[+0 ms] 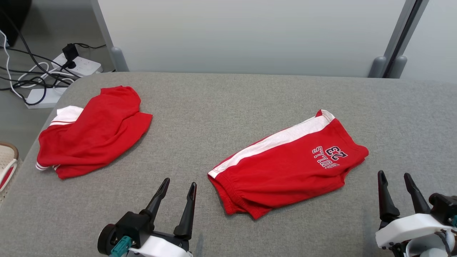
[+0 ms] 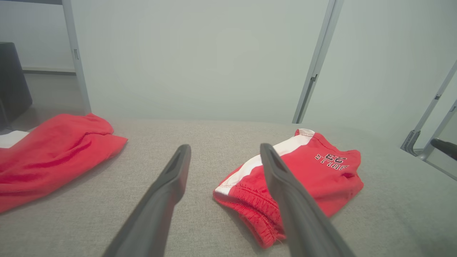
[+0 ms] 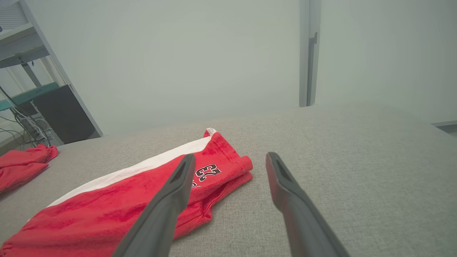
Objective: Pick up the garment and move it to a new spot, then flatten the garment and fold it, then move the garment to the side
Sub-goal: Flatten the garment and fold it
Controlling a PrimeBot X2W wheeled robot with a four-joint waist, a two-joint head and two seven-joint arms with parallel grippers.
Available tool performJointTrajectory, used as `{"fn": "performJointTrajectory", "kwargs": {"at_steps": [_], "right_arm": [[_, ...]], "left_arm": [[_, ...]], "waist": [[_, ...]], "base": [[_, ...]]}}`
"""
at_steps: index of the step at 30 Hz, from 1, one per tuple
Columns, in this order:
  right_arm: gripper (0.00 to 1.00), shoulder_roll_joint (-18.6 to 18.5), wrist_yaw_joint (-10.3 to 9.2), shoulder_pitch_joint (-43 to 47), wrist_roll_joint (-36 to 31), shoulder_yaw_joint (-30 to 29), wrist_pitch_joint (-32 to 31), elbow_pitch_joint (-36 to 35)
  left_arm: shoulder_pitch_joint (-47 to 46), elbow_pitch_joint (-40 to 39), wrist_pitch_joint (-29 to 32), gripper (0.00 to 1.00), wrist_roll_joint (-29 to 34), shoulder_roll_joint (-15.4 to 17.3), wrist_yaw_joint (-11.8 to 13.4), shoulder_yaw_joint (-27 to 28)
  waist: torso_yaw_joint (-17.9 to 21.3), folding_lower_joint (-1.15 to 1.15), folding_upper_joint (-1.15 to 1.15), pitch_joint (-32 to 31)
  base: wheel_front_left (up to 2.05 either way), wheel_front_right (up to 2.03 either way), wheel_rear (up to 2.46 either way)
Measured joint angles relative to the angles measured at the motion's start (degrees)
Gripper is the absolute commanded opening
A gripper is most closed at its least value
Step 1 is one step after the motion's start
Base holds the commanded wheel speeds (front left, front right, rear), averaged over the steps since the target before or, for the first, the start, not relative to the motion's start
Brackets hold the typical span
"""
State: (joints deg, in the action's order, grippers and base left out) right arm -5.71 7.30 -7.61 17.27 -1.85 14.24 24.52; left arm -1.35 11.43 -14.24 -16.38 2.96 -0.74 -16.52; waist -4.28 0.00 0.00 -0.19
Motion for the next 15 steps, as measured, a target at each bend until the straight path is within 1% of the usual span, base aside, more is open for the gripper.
{"fn": "performJointTrajectory", "kwargs": {"at_steps": [2, 5, 6, 8, 11, 15], "right_arm": [[1.00, 0.1, 0.00, -0.1, 1.0, -0.1, 0.0, 0.8], [1.00, 0.1, 0.00, -2.6, 5.6, 0.4, -0.1, 7.1], [1.00, 0.1, 0.00, -2.6, 5.6, 0.4, -0.1, 7.1], [1.00, -0.1, -0.01, -6.0, 8.9, 0.6, -1.0, 10.3], [1.00, -0.7, -0.01, -11.7, 14.0, 1.3, -4.2, 14.6], [1.00, -3.1, -0.04, -18.0, 18.2, 2.2, -7.1, 20.1]], "left_arm": [[0.0, -0.1, 0.0, 1.00, 0.3, 0.0, -0.1, 0.0], [0.0, -0.2, 0.0, 1.00, 0.8, 0.0, -0.6, -0.3], [0.0, -0.2, 0.0, 1.00, 0.8, 0.0, -0.6, -0.3], [-0.2, -0.2, 0.0, 1.00, 1.1, -0.1, -0.8, -0.9], [-0.7, -0.2, 0.0, 1.00, 1.8, -0.1, -1.2, -1.5], [-3.0, -0.2, 0.0, 1.00, 1.9, -0.1, -1.5, -3.2]], "waist": [[-0.1, 0.00, 0.00, 0.2], [-0.5, 0.00, 0.00, 1.5], [-0.5, 0.00, 0.00, 1.5], [-0.7, 0.00, 0.00, 2.3], [-1.4, 0.00, 0.00, 3.6], [-2.7, 0.00, 0.00, 5.7]], "base": [[0.00, 0.00, 0.00], [0.00, 0.00, 0.00], [0.00, 0.00, 0.00], [0.00, 0.00, 0.00], [0.00, 0.00, 0.00], [0.00, 0.00, 0.00]]}}
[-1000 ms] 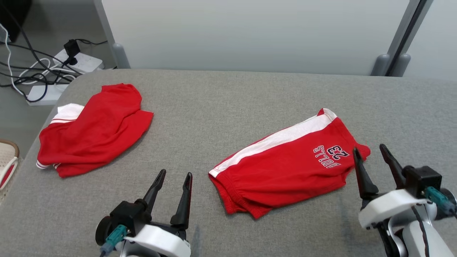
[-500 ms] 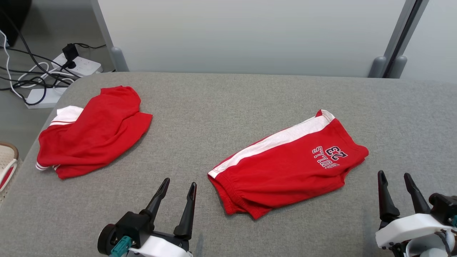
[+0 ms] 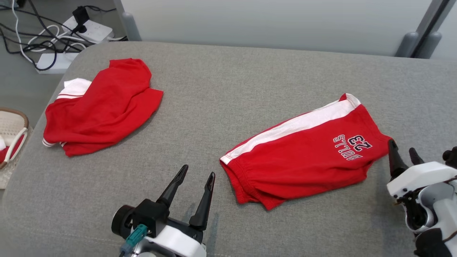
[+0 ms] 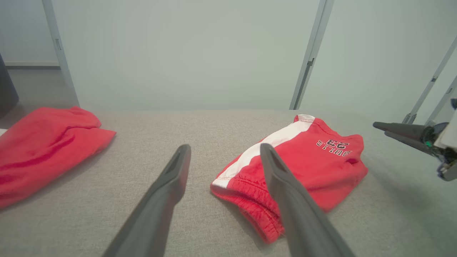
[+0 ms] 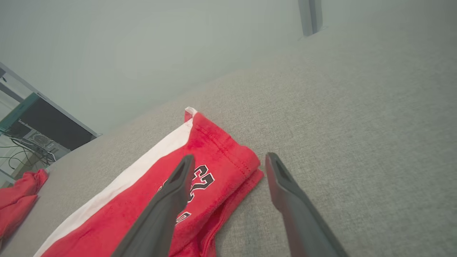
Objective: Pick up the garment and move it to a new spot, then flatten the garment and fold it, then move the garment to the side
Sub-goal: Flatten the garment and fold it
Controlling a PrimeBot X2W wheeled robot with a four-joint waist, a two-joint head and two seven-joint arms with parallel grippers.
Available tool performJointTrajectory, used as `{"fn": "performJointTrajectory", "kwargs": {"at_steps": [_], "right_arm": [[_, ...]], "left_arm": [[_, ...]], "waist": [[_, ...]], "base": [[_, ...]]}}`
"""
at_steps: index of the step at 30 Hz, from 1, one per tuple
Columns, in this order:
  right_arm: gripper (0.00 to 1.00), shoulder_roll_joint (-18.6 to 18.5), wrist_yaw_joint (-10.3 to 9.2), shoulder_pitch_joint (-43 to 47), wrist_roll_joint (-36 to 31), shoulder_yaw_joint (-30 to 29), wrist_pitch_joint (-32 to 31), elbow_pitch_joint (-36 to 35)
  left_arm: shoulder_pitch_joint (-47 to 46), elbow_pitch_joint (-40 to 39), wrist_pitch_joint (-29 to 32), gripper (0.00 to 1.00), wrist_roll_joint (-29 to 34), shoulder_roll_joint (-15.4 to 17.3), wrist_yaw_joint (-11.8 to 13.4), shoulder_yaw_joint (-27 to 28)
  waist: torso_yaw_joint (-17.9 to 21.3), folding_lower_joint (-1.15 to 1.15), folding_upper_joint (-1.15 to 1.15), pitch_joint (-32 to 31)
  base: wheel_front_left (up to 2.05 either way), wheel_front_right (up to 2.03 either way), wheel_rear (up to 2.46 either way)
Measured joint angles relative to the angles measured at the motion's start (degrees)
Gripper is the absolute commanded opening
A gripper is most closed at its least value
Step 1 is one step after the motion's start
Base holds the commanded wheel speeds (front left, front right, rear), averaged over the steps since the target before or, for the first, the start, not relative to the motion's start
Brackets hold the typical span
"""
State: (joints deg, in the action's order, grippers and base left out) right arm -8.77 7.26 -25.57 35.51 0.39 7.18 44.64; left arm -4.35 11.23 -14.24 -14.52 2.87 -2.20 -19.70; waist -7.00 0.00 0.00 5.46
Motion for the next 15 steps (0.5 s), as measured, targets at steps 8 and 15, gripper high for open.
{"fn": "performJointTrajectory", "kwargs": {"at_steps": [8, 15], "right_arm": [[1.00, -4.0, -0.02, -8.5, 2.0, 0.0, -5.0, 11.8], [1.00, -4.7, -0.01, -12.1, 2.8, 1.9, -7.2, 18.2]], "left_arm": [[-2.2, 0.0, -0.2, 1.00, 0.0, -0.1, -0.3, -2.1], [-3.9, 0.4, -0.2, 1.00, -0.1, -0.1, -0.3, -3.0]], "waist": [[-3.5, 0.00, 0.00, 3.4], [-5.5, 0.00, 0.00, 5.3]], "base": [[0.00, 0.00, 0.00], [0.00, 0.00, 0.00]]}}
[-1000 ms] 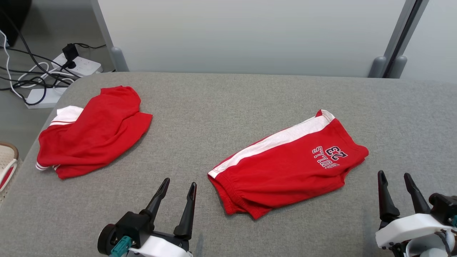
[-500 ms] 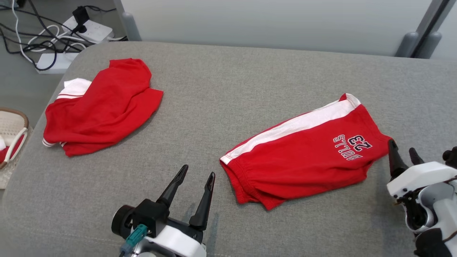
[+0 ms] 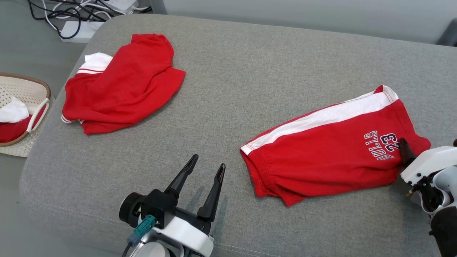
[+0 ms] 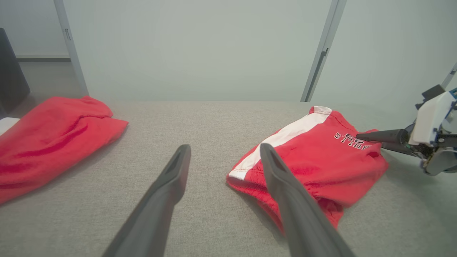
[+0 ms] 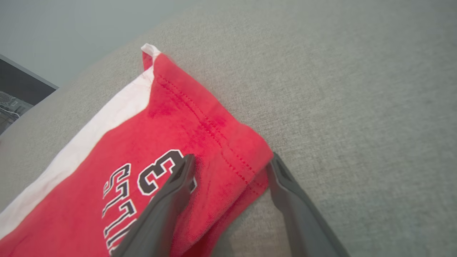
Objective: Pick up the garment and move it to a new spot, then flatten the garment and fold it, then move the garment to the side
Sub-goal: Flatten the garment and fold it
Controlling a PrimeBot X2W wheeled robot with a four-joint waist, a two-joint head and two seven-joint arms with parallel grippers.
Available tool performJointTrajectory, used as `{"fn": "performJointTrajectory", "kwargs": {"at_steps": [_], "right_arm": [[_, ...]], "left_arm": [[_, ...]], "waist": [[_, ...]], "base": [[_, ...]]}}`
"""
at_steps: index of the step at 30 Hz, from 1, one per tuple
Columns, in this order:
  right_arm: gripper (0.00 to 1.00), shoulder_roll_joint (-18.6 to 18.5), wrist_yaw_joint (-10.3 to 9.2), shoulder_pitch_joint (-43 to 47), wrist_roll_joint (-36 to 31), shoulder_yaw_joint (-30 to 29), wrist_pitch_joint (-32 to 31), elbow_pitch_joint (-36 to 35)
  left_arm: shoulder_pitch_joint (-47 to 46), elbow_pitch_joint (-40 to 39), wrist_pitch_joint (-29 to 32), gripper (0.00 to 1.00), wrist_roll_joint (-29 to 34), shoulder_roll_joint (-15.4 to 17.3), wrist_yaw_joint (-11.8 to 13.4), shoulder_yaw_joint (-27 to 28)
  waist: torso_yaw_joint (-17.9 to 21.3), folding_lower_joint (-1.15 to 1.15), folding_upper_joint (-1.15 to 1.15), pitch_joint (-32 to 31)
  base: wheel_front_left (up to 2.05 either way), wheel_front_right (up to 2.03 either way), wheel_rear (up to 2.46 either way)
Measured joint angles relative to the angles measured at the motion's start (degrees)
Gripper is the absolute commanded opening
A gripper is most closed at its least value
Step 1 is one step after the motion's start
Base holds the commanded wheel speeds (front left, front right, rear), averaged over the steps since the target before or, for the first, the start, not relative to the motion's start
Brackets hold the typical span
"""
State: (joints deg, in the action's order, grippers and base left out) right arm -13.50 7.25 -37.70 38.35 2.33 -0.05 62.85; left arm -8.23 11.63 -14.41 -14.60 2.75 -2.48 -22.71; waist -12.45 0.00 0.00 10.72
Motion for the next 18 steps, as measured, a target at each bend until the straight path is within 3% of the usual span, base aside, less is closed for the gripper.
{"fn": "performJointTrajectory", "kwargs": {"at_steps": [6, 7, 8, 9, 10, 18], "right_arm": [[1.00, -0.8, 0.02, -2.9, -1.0, 0.5, 0.5, 5.4], [0.71, -0.8, 0.02, -3.2, -1.1, 0.5, 0.5, 6.1], [0.21, -0.7, 0.03, -3.3, -1.1, 0.7, 0.5, 6.6], [0.21, -0.7, 0.03, -3.4, -1.1, 0.7, 0.5, 6.8], [0.00, -0.5, 0.00, -3.4, -1.1, 0.9, 0.4, 7.1], [0.00, 0.4, 0.01, -3.3, -0.9, 2.4, 2.6, 7.8]], "left_arm": [[-0.5, 0.2, 0.0, 1.00, 0.0, 0.0, 0.0, -0.5], [-0.5, 0.2, 0.0, 1.00, 0.0, 0.0, 0.0, -0.5], [-0.5, 0.2, 0.0, 1.00, 0.0, 0.0, 0.0, -0.5], [-0.5, 0.3, 0.0, 1.00, 0.0, 0.0, 0.0, -0.5], [-0.5, 0.3, 0.0, 1.00, 0.0, 0.0, 0.0, -0.5], [-0.5, 0.3, 0.0, 1.00, 0.0, 0.0, 0.0, -0.3]], "waist": [[-0.6, 0.00, 0.00, 0.0], [-0.6, 0.00, 0.00, -0.1], [-0.6, 0.00, 0.00, -0.2], [-0.6, 0.00, 0.00, -0.4], [-0.5, 0.00, 0.00, -0.5], [0.8, 0.00, 0.00, -1.7]], "base": [[0.00, 0.00, 0.00], [0.00, 0.00, 0.00], [0.00, 0.00, 0.00], [0.00, 0.00, 0.00], [0.00, 0.00, 0.00], [0.00, 0.00, 0.00]]}}
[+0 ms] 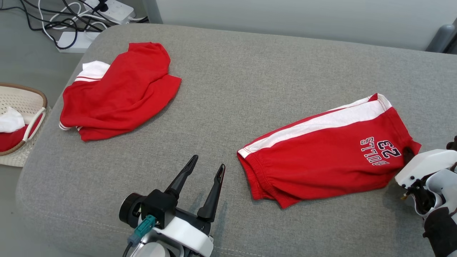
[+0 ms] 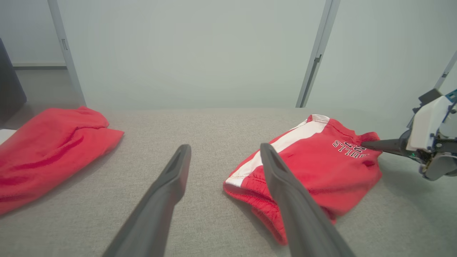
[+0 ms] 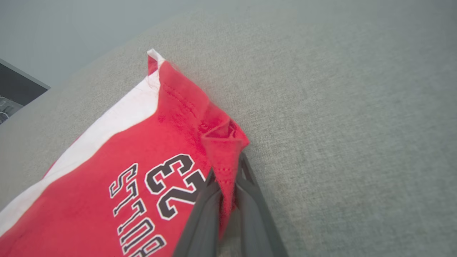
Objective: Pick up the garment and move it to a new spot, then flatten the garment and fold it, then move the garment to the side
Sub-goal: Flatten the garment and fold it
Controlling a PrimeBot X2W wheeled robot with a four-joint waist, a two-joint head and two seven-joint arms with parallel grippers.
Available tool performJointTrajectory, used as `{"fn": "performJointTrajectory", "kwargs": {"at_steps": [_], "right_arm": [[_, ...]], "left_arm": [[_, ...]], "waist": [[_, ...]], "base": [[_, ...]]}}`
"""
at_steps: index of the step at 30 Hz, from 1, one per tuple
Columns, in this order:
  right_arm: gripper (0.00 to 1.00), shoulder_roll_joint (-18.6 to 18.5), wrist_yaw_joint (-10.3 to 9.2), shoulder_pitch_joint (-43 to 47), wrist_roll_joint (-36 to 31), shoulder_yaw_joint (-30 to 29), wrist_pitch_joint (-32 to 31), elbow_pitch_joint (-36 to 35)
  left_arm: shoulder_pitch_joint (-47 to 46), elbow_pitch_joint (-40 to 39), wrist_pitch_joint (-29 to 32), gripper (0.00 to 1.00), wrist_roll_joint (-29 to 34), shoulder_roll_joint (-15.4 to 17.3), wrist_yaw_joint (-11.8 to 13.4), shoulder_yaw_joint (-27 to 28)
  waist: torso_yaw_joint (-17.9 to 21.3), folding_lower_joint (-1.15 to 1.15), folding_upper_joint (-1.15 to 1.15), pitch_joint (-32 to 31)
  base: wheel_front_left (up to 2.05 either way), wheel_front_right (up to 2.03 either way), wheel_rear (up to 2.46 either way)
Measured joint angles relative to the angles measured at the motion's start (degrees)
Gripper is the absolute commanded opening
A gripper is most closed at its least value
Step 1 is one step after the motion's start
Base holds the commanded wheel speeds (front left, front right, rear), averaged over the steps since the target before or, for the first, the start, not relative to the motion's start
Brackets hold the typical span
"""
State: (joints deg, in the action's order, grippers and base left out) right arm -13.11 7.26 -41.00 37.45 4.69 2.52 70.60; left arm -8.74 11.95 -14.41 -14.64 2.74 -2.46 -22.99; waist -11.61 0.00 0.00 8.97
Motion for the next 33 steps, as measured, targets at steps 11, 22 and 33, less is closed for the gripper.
{"fn": "performJointTrajectory", "kwargs": {"at_steps": [11, 22, 33], "right_arm": [[0.00, 0.8, 0.00, 10.0, 5.9, -0.2, 9.3, -7.8], [0.00, 2.2, 0.00, 19.1, 4.3, -2.1, 11.4, -15.0], [0.00, 5.8, -0.01, 25.0, -3.4, -9.6, 11.6, -20.9]], "left_arm": [[0.8, -0.3, 0.0, 1.00, -0.1, 0.0, 0.1, 1.3], [2.6, -0.4, 0.0, 1.00, -0.1, 0.0, 0.3, 2.4], [2.7, -0.4, 0.0, 1.00, -0.1, 0.0, 0.3, 2.4]], "waist": [[2.9, 0.00, 0.00, -2.3], [7.8, 0.00, 0.00, -3.9], [9.9, 0.00, 0.00, -5.8]], "base": [[0.00, 0.00, 0.00], [0.00, 0.00, 0.00], [0.00, 0.00, 0.00]]}}
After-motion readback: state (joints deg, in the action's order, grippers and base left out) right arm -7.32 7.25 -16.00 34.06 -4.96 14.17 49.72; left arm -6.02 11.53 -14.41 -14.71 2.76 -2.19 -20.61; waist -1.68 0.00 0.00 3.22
